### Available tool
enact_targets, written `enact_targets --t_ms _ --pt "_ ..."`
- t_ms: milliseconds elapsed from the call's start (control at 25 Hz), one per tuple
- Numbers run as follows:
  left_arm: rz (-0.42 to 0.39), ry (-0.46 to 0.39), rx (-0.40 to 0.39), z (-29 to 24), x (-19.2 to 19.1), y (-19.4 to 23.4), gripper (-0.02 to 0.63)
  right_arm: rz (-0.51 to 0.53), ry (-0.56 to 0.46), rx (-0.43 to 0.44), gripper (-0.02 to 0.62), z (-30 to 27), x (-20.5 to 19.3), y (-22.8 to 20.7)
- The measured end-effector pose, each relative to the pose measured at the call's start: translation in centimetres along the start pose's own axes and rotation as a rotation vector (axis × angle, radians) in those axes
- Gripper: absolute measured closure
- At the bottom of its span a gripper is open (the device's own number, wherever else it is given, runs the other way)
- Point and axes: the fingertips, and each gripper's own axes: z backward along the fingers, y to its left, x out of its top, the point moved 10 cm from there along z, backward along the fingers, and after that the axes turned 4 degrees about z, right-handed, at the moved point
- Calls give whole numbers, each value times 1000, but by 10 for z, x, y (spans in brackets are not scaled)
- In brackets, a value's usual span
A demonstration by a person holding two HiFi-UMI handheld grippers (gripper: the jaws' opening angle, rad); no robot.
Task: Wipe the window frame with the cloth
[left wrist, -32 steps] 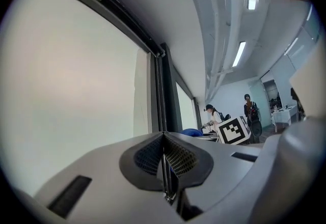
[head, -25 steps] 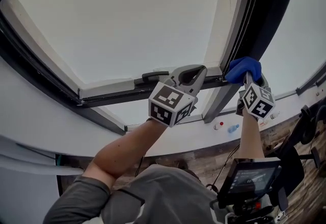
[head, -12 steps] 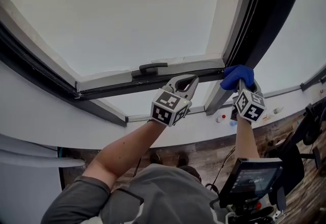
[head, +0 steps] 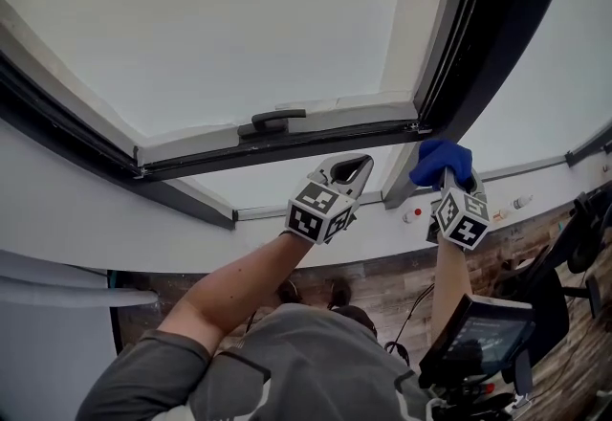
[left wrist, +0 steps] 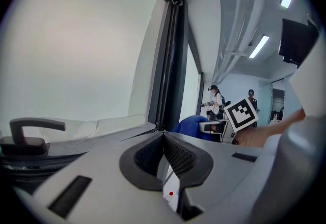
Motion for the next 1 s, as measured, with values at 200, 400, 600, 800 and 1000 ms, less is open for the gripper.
enact_targets --t_ms 200,400,600,800,1000 --pt "6 -13 -17 -8 -4 -8 597 33 16 13 477 5 -10 -1" --pt "21 -16 31 -6 -10 -1 597 66 40 60 477 -17 -13 11" --pt "21 -20 113 19 -18 28 597 107 67 86 477 -41 -18 31" --pt "62 -31 190 65 -29 59 597 132 79 152 477 -42 -21 79" --pt "103 -59 280 120 -42 90 597 169 84 244 477 -42 -21 146"
